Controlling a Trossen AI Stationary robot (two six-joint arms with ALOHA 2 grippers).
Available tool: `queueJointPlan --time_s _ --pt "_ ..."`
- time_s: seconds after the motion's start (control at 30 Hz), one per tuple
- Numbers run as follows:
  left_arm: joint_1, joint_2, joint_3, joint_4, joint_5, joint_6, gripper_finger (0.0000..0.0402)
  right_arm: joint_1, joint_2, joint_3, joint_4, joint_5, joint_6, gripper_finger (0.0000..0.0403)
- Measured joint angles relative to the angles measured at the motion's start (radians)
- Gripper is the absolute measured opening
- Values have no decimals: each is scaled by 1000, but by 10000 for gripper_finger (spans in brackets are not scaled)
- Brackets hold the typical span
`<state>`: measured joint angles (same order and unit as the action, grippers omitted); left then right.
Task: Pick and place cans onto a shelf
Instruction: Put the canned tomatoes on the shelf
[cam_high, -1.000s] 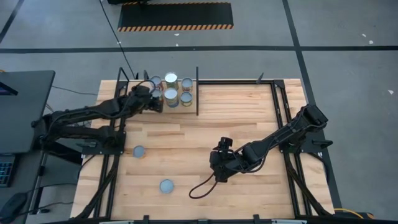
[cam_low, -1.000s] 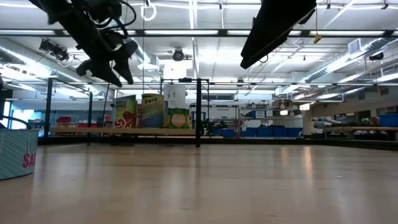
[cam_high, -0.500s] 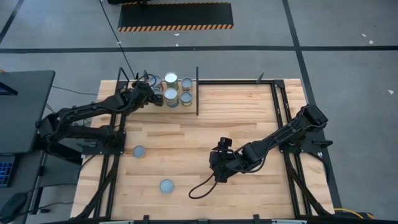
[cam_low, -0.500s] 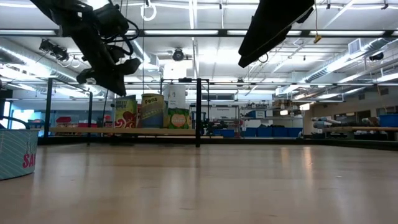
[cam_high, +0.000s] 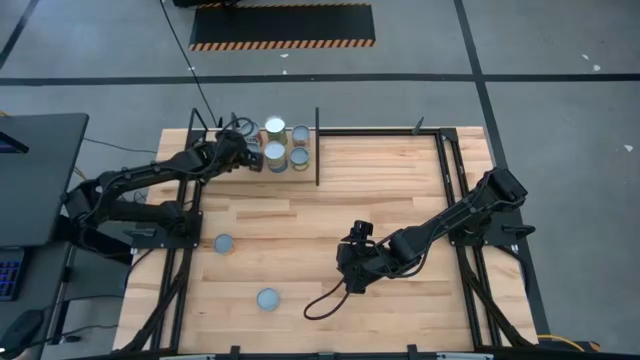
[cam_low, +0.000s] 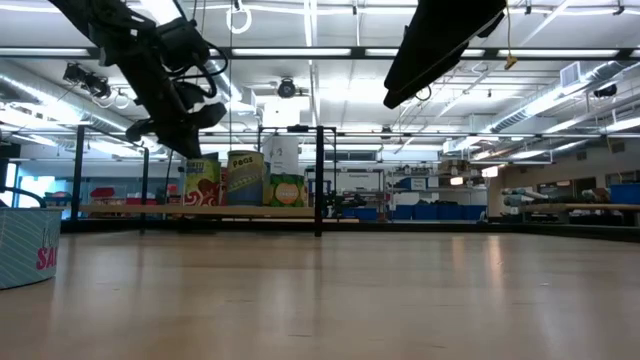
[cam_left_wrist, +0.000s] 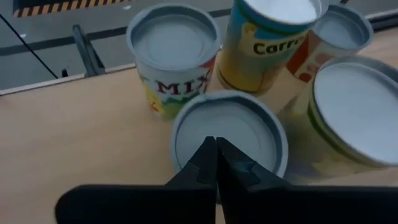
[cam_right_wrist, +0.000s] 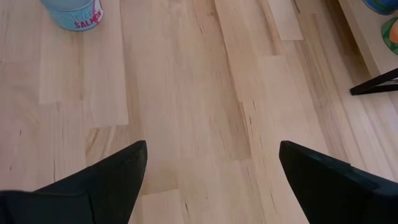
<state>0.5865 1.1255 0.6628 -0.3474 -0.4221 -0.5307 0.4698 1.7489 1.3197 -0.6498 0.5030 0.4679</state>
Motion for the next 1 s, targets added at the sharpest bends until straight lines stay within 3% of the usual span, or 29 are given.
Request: queueJointPlan --time_s 1.0 --pt "-1 -5 90 -97 18 27 8 0 0 0 -3 0 0 374"
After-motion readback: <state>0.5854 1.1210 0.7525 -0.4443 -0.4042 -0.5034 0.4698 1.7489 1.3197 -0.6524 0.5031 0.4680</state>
